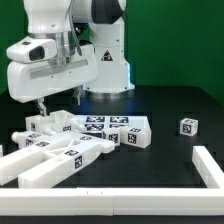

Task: Assemble chair

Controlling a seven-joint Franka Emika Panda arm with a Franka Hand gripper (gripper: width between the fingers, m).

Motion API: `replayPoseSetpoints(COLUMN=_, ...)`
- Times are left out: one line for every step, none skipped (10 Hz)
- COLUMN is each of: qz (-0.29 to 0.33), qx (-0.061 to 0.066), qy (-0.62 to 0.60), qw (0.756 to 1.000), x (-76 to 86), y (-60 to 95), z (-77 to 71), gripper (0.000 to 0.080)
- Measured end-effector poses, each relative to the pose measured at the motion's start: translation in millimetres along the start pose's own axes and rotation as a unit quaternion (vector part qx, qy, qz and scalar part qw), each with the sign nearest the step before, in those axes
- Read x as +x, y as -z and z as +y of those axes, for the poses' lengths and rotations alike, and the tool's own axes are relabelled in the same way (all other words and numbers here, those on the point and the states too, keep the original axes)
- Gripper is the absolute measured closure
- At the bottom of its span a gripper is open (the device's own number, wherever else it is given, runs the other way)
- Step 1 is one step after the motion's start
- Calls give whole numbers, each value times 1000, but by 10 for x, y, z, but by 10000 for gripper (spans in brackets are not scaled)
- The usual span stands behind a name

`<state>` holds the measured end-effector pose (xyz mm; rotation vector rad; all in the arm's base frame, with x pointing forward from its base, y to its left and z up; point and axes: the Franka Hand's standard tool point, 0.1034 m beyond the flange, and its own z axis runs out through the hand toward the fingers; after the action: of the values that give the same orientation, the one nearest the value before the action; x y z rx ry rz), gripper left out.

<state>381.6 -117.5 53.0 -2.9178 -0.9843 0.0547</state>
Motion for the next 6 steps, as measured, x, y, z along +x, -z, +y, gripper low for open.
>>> replayPoseSetpoints(qz=-4, qx=4, qy=-49, qw=999, x=-45, y=-60, z=-118, gripper=151)
replayPoseSetpoints(qz=-9, qx=12, qy=-64, qw=998, x=-120, y=-132, z=-217, gripper=151)
replayPoseSetpoints(qz=-3, qx=6, qy=-71, qw=997, x=-186, y=-224, z=-259, gripper=151)
replayPoseSetpoints(qz=0, qx=4, qy=-67, qw=998, x=-263, y=-346, z=-300, gripper=151)
replayPoseSetpoints(qz=-1, qx=6, qy=-66, qw=998, x=-283, y=-372, z=-297, gripper=151)
replayPoseSetpoints(qz=0, qx=5, qy=-64, qw=998, x=-269, y=-362, z=-292, gripper=162)
